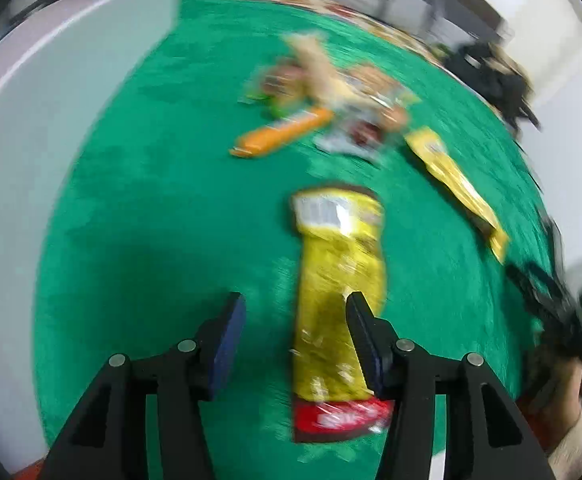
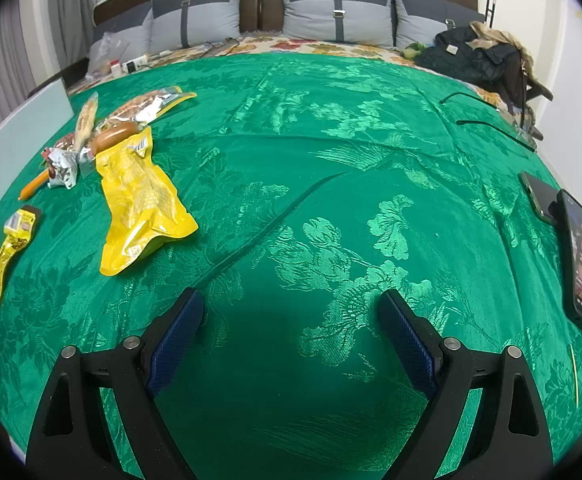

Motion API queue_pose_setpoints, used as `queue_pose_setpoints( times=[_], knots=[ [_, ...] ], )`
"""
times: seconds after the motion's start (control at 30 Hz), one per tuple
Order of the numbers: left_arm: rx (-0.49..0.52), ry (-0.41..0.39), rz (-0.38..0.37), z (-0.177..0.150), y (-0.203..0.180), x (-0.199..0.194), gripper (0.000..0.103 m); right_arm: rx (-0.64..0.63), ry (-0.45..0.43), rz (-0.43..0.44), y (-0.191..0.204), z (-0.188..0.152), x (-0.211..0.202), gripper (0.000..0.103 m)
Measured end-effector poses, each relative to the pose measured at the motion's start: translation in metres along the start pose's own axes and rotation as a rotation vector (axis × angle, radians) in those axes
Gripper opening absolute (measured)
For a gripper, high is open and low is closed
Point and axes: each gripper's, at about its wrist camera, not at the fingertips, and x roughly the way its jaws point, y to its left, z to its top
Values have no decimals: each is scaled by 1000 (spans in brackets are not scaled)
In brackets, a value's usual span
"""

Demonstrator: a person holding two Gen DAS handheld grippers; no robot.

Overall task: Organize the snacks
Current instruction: 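Grasp the yellow spicy strip pack with red end using the left gripper, then grasp the yellow sealed pack with the right gripper while the left holds its pack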

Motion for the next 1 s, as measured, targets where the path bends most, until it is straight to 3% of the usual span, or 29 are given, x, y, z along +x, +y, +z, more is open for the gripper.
queue_pose_setpoints(
  times=[0.1,0.23,0.37,0.47,0.5,0.57,0.6,0.67,0.8,1.0],
  knots=[
    [-45,-16,4,4,10,-8,57,0,0,1,0,-1,0,92],
    [57,-36,-26,-5,-14,-16,90,0,0,0,0,-1,0,92],
    [218,-7,77,-12,-52,6,90,0,0,1,-1,-1,0,92],
    [259,18,174,-13,-62,31,90,0,0,1,-1,-1,0,92],
    [266,0,199,-13,-64,33,95,0,-1,1,-1,-1,0,92],
    [260,-23,176,-16,-65,30,80,0,-1,1,-1,-1,0,92],
    [276,-37,179,-18,-67,26,53,0,-1,1,-1,-1,0,92],
    [318,-22,179,-19,-69,22,41,0,0,1,-1,-1,0,92],
    [268,-25,175,-19,-54,16,37,0,-1,1,-1,-1,0,92],
    [146,-77,95,-13,-30,-7,36,2,-1,5,-1,-1,-1,92]
  ],
)
